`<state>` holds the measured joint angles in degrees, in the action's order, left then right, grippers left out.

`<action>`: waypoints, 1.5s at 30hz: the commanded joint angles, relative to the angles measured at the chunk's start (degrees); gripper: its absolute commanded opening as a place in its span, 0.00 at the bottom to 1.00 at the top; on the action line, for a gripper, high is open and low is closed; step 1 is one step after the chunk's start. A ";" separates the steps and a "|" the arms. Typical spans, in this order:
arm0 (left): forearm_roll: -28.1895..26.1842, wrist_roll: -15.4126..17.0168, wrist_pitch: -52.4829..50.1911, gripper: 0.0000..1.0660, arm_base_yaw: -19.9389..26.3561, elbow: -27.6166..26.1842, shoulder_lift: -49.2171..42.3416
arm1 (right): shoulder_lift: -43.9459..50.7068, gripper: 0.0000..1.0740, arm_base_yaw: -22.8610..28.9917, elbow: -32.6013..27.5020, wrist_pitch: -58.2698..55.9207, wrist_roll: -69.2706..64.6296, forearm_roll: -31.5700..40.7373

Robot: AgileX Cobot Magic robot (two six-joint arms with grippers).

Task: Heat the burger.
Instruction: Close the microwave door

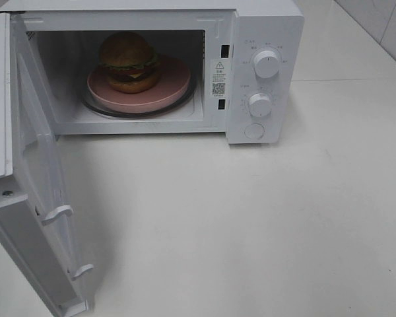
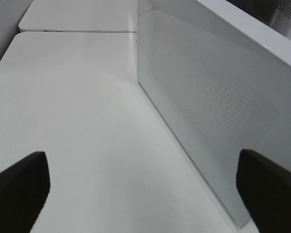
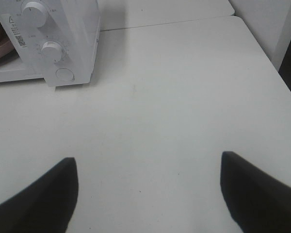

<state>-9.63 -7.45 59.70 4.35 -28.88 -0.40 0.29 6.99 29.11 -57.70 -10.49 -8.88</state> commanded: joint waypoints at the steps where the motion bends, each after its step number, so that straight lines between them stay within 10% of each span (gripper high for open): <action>1: -0.34 0.29 -0.11 0.94 -0.29 -0.06 -1.03 | 1.43 0.71 -0.40 -0.17 -0.06 0.34 0.17; 20: -0.11 4.58 -6.02 0.75 -0.29 -1.49 5.73 | 1.43 0.71 -0.40 -0.17 -0.06 0.34 0.17; 32: 0.86 4.70 -16.27 0.00 -0.29 -1.20 18.33 | 1.43 0.71 -0.40 -0.17 -0.06 0.34 0.17; 45: 3.67 4.70 -38.27 0.00 -0.29 7.22 30.77 | 1.43 0.71 -0.40 -0.17 -0.06 0.34 0.17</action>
<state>-6.19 -3.09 23.55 4.35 -21.83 30.19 0.29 6.99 29.11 -57.75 -10.49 -8.88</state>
